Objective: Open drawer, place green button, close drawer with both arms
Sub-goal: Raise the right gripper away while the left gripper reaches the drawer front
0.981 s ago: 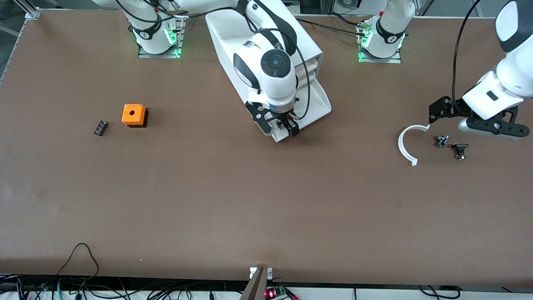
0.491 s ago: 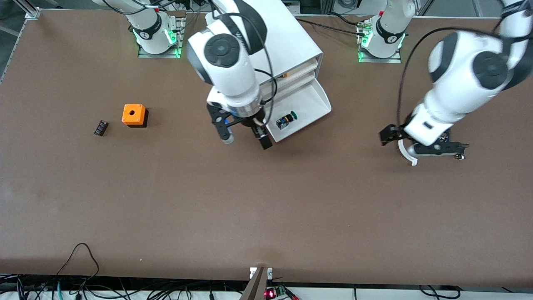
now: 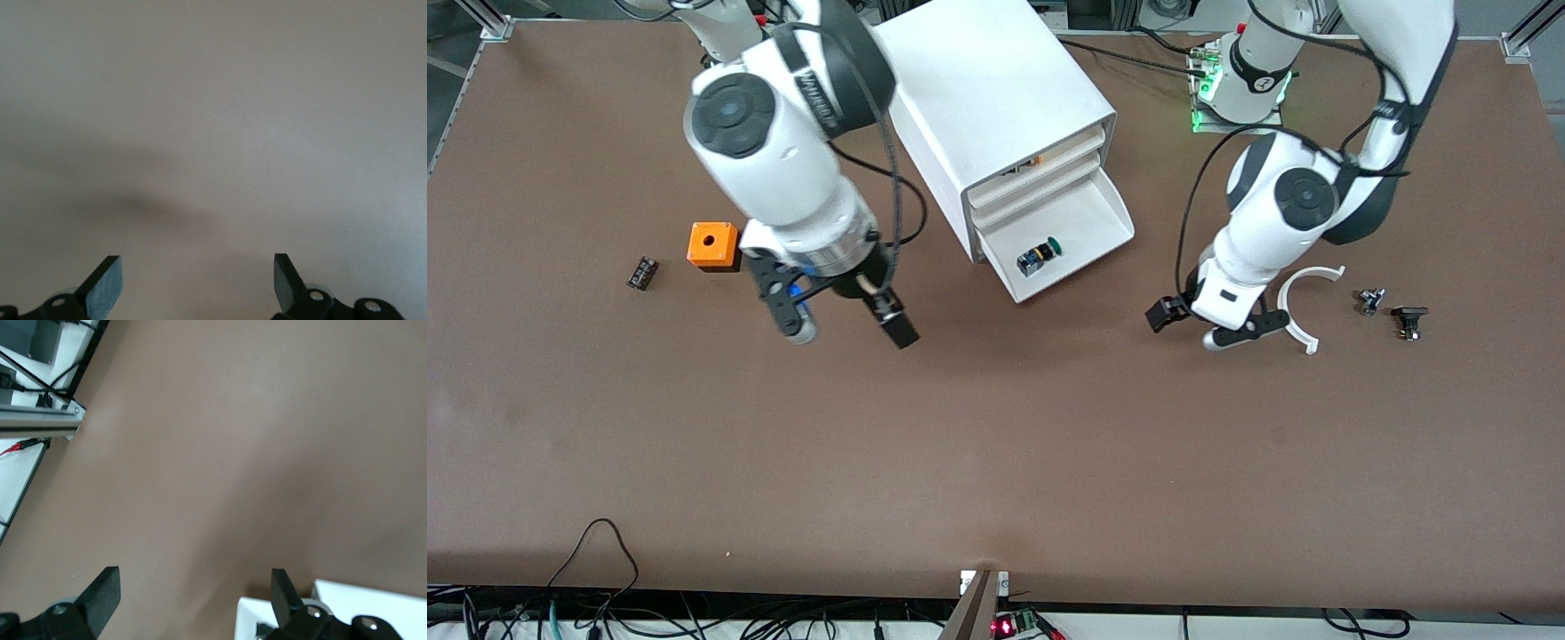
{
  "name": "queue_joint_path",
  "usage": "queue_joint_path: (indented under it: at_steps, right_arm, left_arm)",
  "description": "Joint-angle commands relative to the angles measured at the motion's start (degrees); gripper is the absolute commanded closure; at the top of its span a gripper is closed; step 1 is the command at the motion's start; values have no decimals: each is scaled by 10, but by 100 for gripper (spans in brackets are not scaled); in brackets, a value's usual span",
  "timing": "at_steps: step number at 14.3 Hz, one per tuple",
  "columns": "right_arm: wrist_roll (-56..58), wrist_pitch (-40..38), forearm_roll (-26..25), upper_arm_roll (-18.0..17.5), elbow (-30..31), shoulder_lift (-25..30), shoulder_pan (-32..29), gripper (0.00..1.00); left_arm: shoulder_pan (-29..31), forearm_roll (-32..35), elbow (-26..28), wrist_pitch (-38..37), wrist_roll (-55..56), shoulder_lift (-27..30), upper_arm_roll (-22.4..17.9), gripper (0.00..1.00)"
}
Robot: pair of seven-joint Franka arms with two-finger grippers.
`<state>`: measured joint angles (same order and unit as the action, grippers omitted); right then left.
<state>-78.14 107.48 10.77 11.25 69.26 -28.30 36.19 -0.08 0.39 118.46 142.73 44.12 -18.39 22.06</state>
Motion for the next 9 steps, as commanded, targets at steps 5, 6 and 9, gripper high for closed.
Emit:
queue_joint_path:
  at_steps: [5, 6, 9]
  right_arm:
    - [262, -50, -3, -13, 54, 43, -89, 0]
    - [293, -53, -4, -13, 56, 44, -102, 0]
    - [397, -57, -4, -15, 72, 52, -152, 0]
  left_arm:
    - [-48, 10, 70, 92, 77, -31, 0, 0]
    - [-60, 10, 75, 94, 90, -31, 1, 0]
    - [-67, 9, 91, 94, 137, -31, 29, 0]
